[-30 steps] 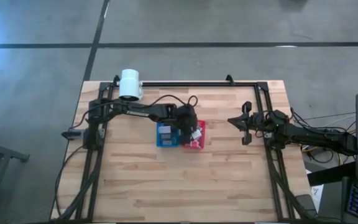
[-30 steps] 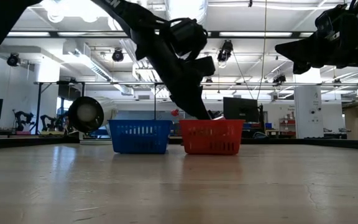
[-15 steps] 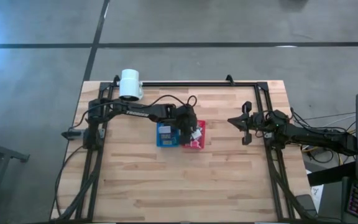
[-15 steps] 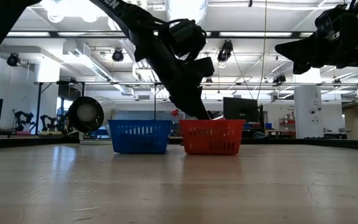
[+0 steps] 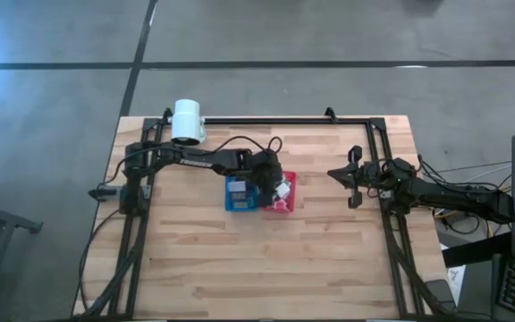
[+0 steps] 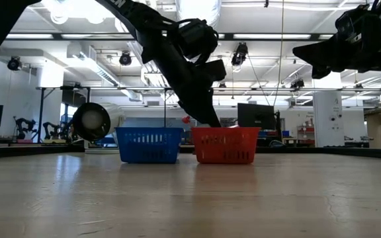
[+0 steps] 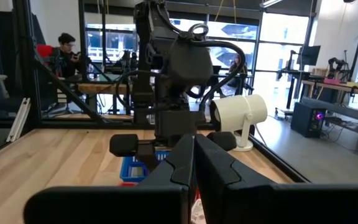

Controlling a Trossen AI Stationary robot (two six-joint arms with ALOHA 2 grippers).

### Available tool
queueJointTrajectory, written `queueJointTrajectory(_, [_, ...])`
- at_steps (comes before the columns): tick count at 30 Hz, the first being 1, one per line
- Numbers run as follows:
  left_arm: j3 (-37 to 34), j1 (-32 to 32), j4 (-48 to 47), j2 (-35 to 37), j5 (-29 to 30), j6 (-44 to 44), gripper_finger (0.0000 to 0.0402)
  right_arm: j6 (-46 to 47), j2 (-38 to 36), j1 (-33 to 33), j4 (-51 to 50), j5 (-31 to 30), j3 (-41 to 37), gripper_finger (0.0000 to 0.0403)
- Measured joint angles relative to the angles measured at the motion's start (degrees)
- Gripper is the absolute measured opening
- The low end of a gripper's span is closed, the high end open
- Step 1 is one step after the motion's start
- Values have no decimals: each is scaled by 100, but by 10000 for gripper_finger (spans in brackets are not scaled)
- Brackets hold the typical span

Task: Pick & Place Office items
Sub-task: Return to Home Position

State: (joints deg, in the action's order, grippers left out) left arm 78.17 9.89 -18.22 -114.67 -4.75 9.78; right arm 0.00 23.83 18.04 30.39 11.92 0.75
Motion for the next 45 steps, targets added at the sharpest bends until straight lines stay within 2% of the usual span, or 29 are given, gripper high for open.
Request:
queueJointTrajectory(5, [0,0,2,89,1,44,255,-1,-2,-1,0,0,0,8])
queueJointTrajectory(9, [7,0,-236,438,-2,75,267,-1,-2,-1,0,0,0,8])
queueJointTrajectory(14, [-134,-9,-519,1389,-21,275,263,-1,-4,-2,-2,0,0,8])
queueJointTrajectory(16, [-429,-15,-399,1918,-24,405,258,-2,-4,-2,-2,0,0,8])
queueJointTrajectory(19, [-1121,-15,275,2850,-28,417,247,-1,-4,-1,-1,-2,0,8])
queueJointTrajectory(22, [-1885,0,802,3846,-30,420,220,21,-4,0,0,0,0,8])
queueJointTrajectory(24, [-2320,11,828,4466,-35,420,185,109,-4,0,0,0,0,8])
queueJointTrajectory(30, [-3563,11,891,6247,-193,459,29,151,-4,-2,3,1,0,8])
queueJointTrajectory(31, [-3790,11,1016,6526,-195,443,15,153,-4,-2,4,0,0,8])
queueJointTrajectory(39, [-5782,11,2575,8573,-122,509,4,171,2,-2,2,0,0,8])
queueJointTrajectory(45, [-6718,22,2723,9705,129,526,3,255,0,-2,2,-13,0,8])
